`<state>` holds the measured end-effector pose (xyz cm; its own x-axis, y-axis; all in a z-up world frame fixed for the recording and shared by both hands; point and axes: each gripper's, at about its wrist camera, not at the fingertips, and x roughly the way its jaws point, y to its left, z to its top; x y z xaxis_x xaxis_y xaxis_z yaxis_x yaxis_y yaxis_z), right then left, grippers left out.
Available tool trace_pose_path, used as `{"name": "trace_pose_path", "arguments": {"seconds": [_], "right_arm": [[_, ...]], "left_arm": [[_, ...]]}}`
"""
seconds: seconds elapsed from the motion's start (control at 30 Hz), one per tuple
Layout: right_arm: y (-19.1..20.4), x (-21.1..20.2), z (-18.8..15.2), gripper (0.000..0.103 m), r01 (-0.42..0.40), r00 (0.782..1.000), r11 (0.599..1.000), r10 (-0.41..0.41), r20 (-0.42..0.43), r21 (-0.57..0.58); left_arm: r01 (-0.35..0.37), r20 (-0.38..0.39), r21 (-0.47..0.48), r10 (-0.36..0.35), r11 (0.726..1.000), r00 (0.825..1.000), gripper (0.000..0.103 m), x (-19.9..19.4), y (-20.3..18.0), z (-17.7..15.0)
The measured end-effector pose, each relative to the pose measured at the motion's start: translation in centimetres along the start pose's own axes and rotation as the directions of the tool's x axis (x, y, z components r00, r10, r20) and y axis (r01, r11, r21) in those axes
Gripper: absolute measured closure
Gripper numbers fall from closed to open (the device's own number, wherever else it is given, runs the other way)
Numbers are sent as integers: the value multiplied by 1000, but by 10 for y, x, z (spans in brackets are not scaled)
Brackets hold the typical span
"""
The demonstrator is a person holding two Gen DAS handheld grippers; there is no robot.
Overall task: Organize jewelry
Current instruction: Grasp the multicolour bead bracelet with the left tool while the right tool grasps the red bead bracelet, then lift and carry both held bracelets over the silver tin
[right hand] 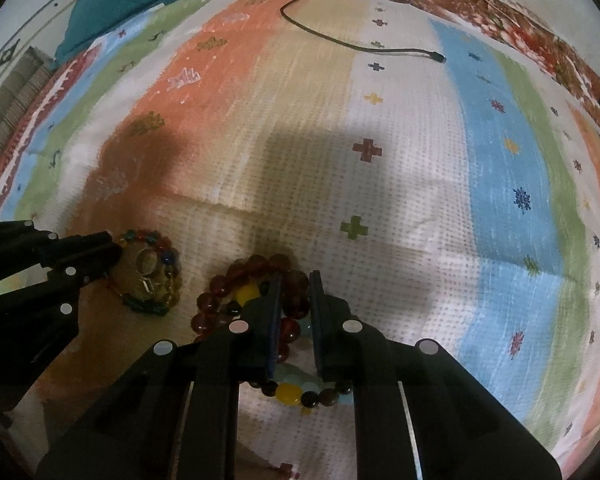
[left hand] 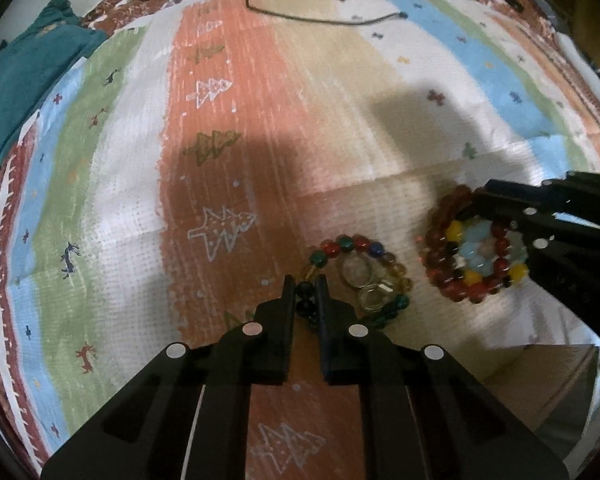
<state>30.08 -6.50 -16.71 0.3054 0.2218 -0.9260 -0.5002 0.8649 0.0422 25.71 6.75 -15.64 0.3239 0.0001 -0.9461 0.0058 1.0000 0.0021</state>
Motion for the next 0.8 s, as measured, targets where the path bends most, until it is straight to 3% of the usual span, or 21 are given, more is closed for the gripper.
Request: {"name": "trace_pose_path", "arguments": {"seconds": [0.2,0.8], "right_arm": [[0,-25,-7,89,-44,998,999,43,40,26],[-8,-76,-28,89,-66,991,994,55,123,82]], "left_arm": [[81,60,-33,-79,996,995,94,-32,-3,-1],[43,178,-20,-39,999,983,94,-90,-18,-11]]}}
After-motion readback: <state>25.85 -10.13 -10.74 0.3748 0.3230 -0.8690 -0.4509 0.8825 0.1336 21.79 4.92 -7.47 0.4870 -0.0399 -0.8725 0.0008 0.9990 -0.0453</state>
